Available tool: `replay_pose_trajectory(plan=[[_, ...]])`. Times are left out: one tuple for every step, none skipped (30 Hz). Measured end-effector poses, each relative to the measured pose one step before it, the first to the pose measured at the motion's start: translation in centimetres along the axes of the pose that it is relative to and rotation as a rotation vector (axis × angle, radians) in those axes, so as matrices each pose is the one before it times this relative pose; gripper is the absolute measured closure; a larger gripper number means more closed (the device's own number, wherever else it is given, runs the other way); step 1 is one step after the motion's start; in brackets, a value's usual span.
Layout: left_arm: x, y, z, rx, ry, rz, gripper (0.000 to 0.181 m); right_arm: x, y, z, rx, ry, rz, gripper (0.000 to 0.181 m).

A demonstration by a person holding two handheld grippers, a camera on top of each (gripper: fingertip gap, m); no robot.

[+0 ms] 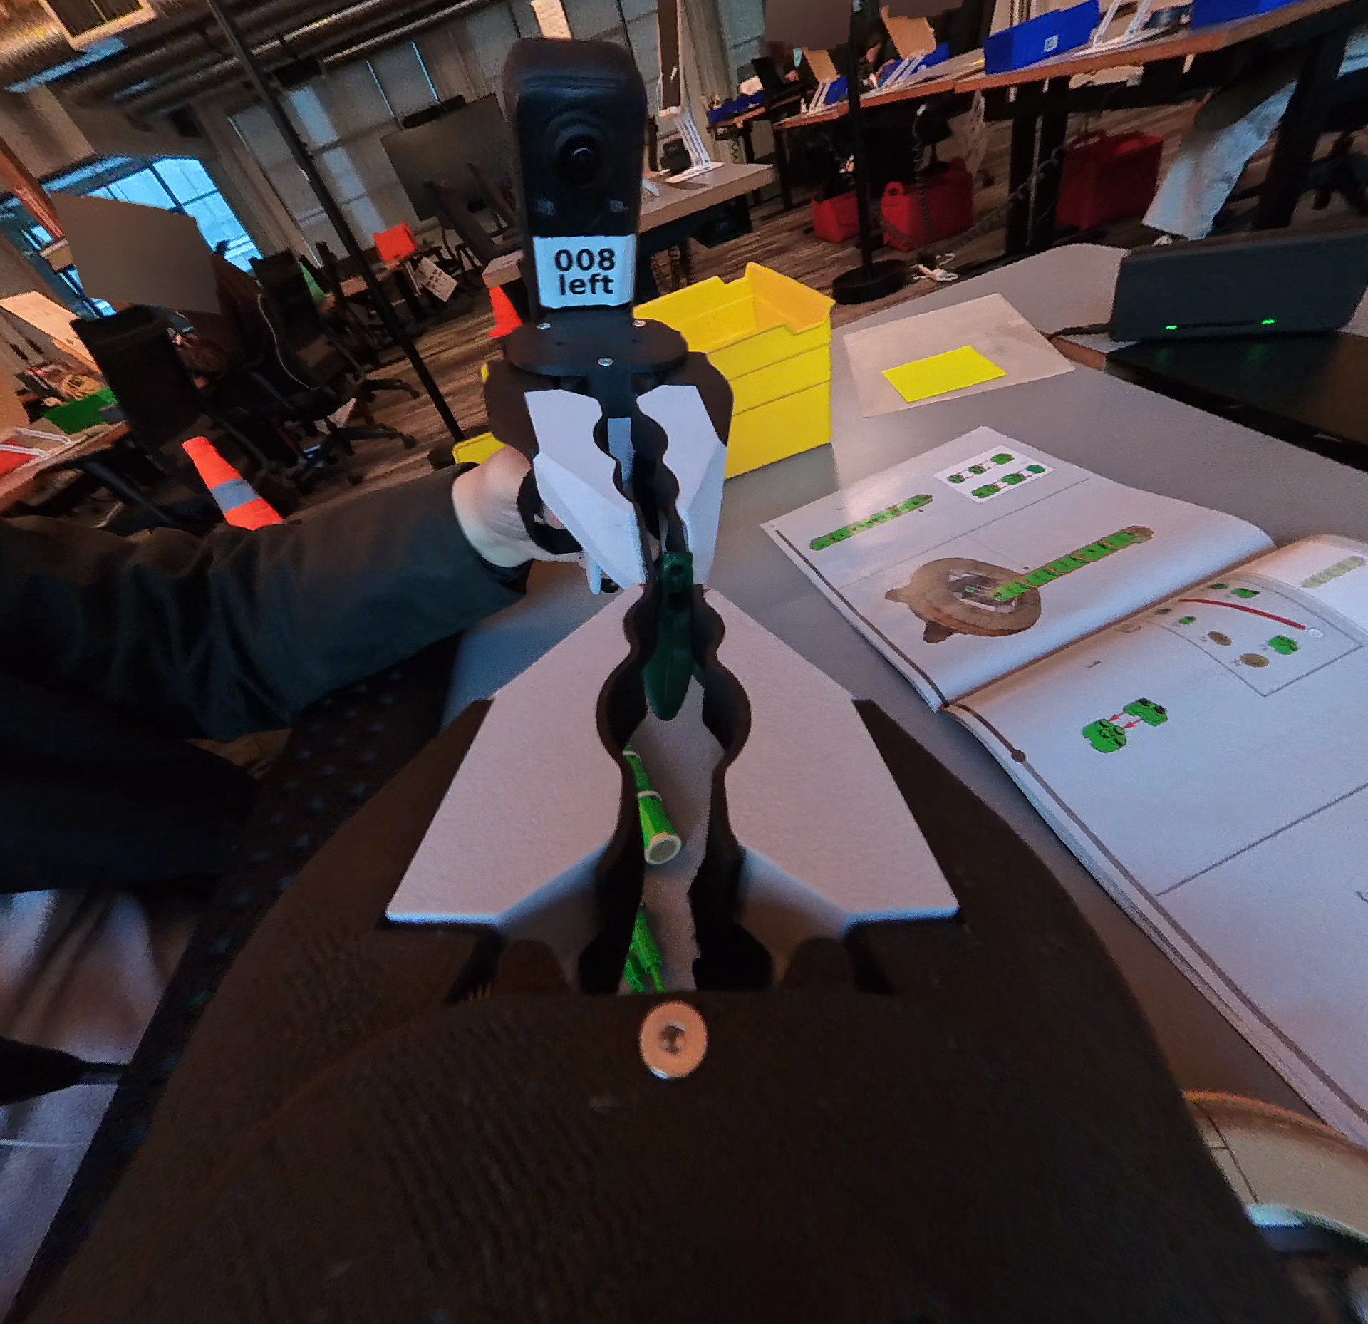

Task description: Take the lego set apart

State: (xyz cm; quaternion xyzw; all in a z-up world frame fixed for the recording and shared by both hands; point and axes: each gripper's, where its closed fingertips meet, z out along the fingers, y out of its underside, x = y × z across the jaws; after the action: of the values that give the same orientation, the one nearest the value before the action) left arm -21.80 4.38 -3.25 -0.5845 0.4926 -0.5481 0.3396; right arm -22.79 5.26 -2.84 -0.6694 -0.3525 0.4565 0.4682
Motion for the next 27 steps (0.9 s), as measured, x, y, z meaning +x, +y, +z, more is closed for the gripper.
replay_pose_trajectory(plan=[[0.174,-0.012,-0.055,-0.0036,0.0106,0.004,0.175,-0.18,-0.024,-0.002,0.0027,-0.0145,0.0016,0.174],[0.146,-0.05,-0.039,-0.0012,0.0046,0.0085,0.175,-0.136,-0.04,-0.02,0.0055,-0.014,0.007,0.174],[0.108,0.002,-0.002,-0.003,0.0014,0.0095,0.176,-0.117,0.0,-0.014,0.0028,-0.0129,0.0085,0.174],[0.084,0.042,-0.008,-0.0051,0.0008,0.0079,0.175,-0.085,0.068,0.01,-0.0011,-0.0107,0.0037,0.174],[0.107,0.048,-0.026,-0.0037,0.0039,0.0062,0.175,-0.12,0.053,0.023,-0.0009,-0.011,-0.0009,0.174],[0.077,0.018,-0.029,-0.0005,0.0045,0.0012,0.175,-0.078,0.033,0.014,-0.001,-0.0063,-0.0014,0.174],[0.036,0.037,-0.01,-0.0003,0.0041,-0.0025,0.175,-0.052,0.068,0.004,-0.0071,-0.0016,0.0005,0.174],[-0.058,0.053,0.036,-0.0001,-0.002,-0.0031,0.175,0.068,0.093,-0.025,-0.0113,0.0074,-0.0019,0.175],[-0.108,0.056,0.068,-0.0013,-0.0057,-0.001,0.175,0.123,0.08,-0.05,-0.0097,0.0118,-0.0085,0.175],[-0.103,0.074,0.074,-0.0066,-0.0067,0.0034,0.176,0.105,0.112,-0.061,-0.0116,0.0088,-0.0055,0.175],[-0.174,0.049,0.05,-0.0075,-0.0119,0.0052,0.176,0.18,0.062,-0.029,-0.0075,0.011,0.0041,0.175],[-0.066,0.0,-0.045,-0.0022,-0.0027,0.0015,0.176,0.049,-0.017,0.022,-0.0001,0.0031,0.0006,0.175],[0.076,-0.027,-0.142,0.0035,0.0128,-0.0075,0.176,-0.114,-0.046,0.073,0.0041,-0.0055,0.0009,0.175],[-0.016,-0.011,-0.151,0.0017,0.0124,-0.013,0.176,-0.02,-0.019,0.094,0.0022,0.0073,0.0007,0.175],[-0.073,-0.013,-0.099,0.0023,0.0058,-0.0088,0.176,0.058,-0.04,0.065,0.0009,0.0154,-0.0099,0.175],[0.016,-0.009,-0.039,0.0018,0.0085,-0.0013,0.176,-0.045,-0.005,-0.005,-0.0038,0.0027,-0.0079,0.175],[0.028,0.042,-0.005,-0.0022,0.0075,-0.0019,0.176,-0.044,0.053,-0.018,-0.0071,0.0004,-0.0045,0.175],[0.019,0.078,0.051,-0.005,0.0017,0.0022,0.176,-0.016,0.11,-0.057,-0.0074,-0.0022,0.0,0.175],[0.013,0.111,0.065,-0.0078,-0.002,0.0101,0.176,-0.015,0.144,-0.06,-0.0087,-0.0031,0.0002,0.175],[0.026,0.03,0.04,-0.0051,-0.0012,0.0068,0.176,-0.05,0.07,-0.041,-0.0065,-0.0018,-0.0023,0.175],[0.052,-0.07,0.008,0.0014,0.0001,0.0039,0.176,-0.05,-0.052,-0.071,-0.003,0.0003,-0.0041,0.175],[0.058,-0.103,0.004,0.0036,0.0003,0.0054,0.176,-0.059,-0.077,-0.071,-0.0034,0.0018,-0.0062,0.175],[0.074,-0.054,0.013,-0.0006,0.0007,0.0032,0.176,-0.068,-0.021,-0.072,-0.0061,0.0022,-0.0101,0.175],[0.051,-0.09,0.019,-0.0007,-0.0055,0.0086,0.176,-0.047,-0.062,-0.077,0.0003,0.0022,-0.0055,0.175],[0.085,-0.091,-0.004,-0.0018,-0.0039,0.0078,0.176,-0.102,-0.065,-0.088,0.0005,-0.0056,-0.0001,0.175],[-0.227,-0.109,-0.241,0.0007,-0.0202,0.0022,0.176,0.32,0.055,-0.245,-0.0081,0.0213,-0.0013,0.175],[-0.779,-0.687,-1.233,0.0451,-0.042,-0.0063,0.176,1.192,0.113,-1.022,-0.0053,0.0641,-0.0183,0.175]])
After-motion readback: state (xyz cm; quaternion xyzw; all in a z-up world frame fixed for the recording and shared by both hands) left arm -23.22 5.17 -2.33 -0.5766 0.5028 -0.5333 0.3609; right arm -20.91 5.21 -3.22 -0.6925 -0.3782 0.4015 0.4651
